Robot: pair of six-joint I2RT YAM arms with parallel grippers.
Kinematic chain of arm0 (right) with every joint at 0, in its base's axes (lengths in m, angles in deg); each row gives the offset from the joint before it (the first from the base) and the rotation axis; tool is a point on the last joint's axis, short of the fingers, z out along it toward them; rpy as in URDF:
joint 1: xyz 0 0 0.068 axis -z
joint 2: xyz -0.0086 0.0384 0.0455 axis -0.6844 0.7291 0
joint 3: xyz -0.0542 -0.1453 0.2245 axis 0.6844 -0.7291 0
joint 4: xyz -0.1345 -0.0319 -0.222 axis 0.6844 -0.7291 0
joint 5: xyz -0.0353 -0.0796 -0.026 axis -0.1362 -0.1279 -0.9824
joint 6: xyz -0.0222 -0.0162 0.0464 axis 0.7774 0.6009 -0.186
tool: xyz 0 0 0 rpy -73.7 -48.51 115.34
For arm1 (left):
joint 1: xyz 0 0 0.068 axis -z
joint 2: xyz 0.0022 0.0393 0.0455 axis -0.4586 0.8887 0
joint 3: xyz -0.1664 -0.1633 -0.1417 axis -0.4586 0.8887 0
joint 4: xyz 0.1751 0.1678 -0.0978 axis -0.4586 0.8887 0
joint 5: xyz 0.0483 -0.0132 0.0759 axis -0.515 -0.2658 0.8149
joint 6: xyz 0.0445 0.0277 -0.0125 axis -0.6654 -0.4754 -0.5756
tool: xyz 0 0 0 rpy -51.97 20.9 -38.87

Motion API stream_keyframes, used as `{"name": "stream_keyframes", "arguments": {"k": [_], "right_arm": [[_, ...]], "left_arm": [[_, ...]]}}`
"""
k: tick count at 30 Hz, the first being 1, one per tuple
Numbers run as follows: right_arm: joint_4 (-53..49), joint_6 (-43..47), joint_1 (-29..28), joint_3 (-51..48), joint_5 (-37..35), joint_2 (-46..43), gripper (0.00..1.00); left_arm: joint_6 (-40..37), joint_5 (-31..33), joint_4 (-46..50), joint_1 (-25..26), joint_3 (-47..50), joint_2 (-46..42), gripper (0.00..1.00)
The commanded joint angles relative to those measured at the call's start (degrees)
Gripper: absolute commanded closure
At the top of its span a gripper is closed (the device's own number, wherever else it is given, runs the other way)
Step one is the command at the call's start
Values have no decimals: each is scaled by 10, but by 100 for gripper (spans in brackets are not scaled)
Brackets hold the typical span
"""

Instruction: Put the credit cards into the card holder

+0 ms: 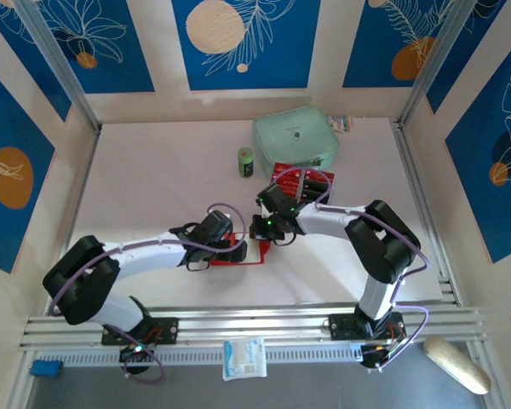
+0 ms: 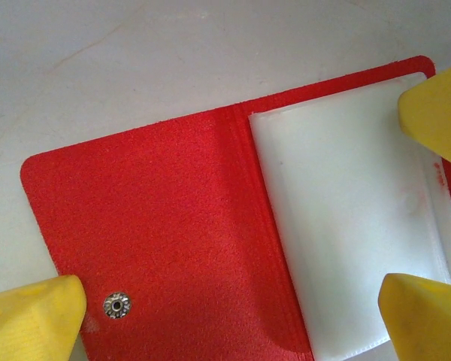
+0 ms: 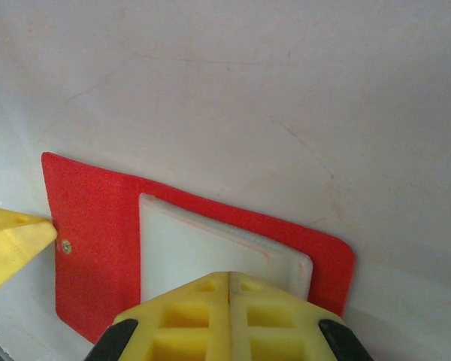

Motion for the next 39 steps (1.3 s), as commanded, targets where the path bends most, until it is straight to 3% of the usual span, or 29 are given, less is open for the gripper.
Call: {"name": "stream_keyframes", "arguments": {"k": [1,22,29,32,34,37,39], "right_arm": [[7,1,-4,-14,14,7,100],[44,-12,-1,-11,94,43,100],[44,-21,8,-12,102,8,100],[38,-23,13,-14,100,-12,99],[37,-26,15,-19,96,-23,93],[37,-32,18,-28,91,-34,70],[40,-35,19,-34,90,-36,62]], "left_arm": [[-5,13,-11,2,10,-4,0],[-1,0,-50,2,27,9,1],[0,-14,-75,2,47,13,19],[2,-16,-78,2,50,13,21],[2,-16,-79,2,53,10,21],[4,-13,-79,2,54,3,20],[4,-10,-77,2,55,-3,20]]}}
